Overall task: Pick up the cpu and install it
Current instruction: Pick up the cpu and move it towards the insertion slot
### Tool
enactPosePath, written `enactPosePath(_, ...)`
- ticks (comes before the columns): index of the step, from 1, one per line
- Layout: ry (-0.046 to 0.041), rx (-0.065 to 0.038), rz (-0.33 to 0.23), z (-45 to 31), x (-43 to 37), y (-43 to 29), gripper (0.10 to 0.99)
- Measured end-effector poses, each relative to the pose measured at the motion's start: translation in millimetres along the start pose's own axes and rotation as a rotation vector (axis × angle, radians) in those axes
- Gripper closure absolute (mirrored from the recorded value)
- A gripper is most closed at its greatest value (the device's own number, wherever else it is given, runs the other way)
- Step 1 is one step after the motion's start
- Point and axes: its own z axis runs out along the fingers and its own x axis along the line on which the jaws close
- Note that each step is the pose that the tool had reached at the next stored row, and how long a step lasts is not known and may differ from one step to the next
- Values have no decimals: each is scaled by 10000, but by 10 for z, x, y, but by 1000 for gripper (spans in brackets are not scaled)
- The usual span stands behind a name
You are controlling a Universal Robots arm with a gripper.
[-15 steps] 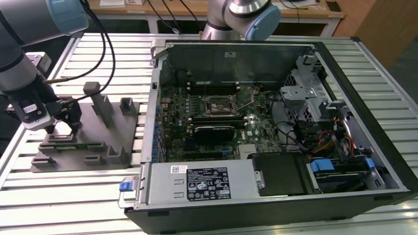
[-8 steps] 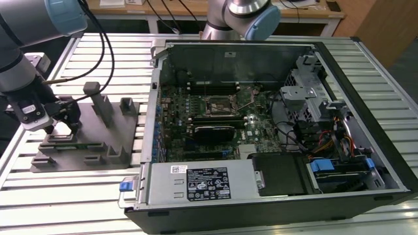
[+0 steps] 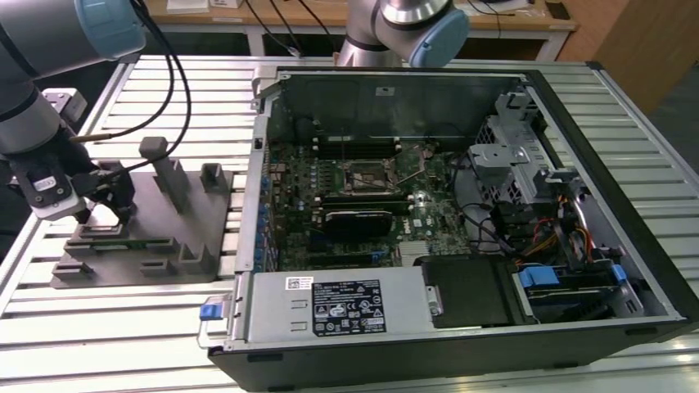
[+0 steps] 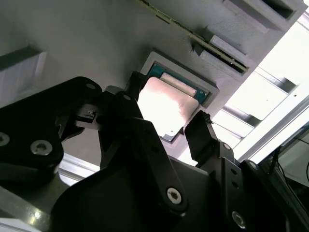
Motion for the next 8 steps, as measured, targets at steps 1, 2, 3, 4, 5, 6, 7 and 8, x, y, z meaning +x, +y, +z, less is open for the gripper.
enactPosePath(1, 0, 0, 3, 0, 0, 0, 439)
enactPosePath(2, -2, -1, 4, 1, -2, 1, 439)
enactPosePath(3, -3, -1, 4, 2, -4, 1, 439)
enactPosePath(4, -2, -1, 4, 2, -6, 1, 439)
enactPosePath(5, -1, -1, 3, 2, -6, 0, 439)
enactPosePath(6, 1, 0, 3, 1, -6, 0, 439)
enactPosePath(7, 0, 0, 3, 1, -7, 0, 439)
enactPosePath(8, 0, 0, 3, 1, -7, 0, 439)
